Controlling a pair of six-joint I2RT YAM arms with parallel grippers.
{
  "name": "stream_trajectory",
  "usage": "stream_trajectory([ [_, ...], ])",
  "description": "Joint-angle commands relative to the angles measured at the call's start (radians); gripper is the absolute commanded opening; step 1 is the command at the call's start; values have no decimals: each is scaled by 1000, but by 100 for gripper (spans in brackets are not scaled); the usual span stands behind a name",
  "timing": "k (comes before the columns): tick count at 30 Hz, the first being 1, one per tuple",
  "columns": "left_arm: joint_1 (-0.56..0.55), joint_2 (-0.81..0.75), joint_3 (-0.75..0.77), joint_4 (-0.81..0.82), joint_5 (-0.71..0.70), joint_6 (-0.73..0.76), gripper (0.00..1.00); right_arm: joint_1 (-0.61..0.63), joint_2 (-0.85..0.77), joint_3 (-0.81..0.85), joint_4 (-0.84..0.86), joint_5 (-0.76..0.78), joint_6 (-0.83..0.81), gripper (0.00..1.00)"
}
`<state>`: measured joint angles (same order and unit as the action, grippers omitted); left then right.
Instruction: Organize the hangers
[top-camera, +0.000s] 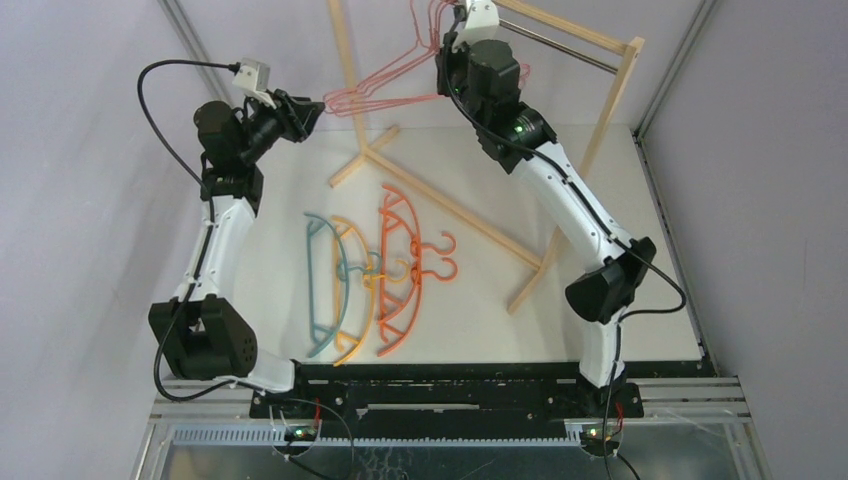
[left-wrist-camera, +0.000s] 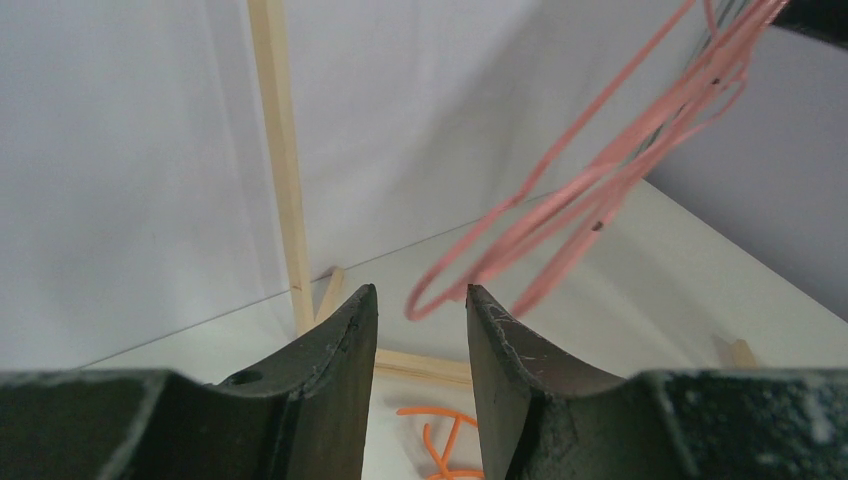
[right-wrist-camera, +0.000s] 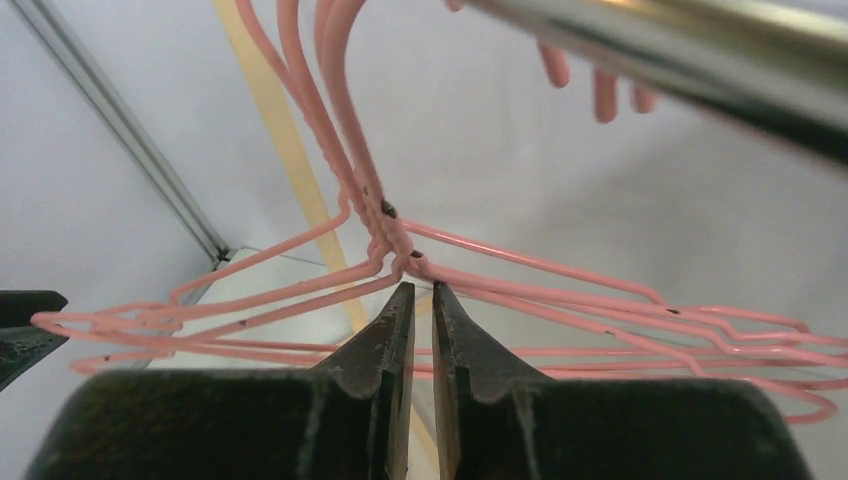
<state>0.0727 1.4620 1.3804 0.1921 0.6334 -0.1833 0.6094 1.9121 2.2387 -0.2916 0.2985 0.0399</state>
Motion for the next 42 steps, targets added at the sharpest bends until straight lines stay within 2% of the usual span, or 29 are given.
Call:
stream_trajectory([
  [1, 4, -59, -7, 10, 20, 8, 42, -6, 62, 95, 2, -65, 41, 19],
  [11, 17, -102, -49, -44, 19, 45, 42, -12, 165, 188, 89, -198, 51, 19],
  [17, 24, -133, -78, -74, 1, 70, 42, -17, 119, 165, 50, -194, 52, 21],
  [25, 28, -169, -130, -74, 9, 64, 43, 2, -57, -1, -25, -138, 31, 37],
  [35, 28, -219, -205, -93, 22, 40, 45, 79, -350, -362, -56, -92, -8, 50],
  [42, 23, -236, -209, -281, 39, 56, 50, 154, -512, -511, -179, -115, 21, 55],
])
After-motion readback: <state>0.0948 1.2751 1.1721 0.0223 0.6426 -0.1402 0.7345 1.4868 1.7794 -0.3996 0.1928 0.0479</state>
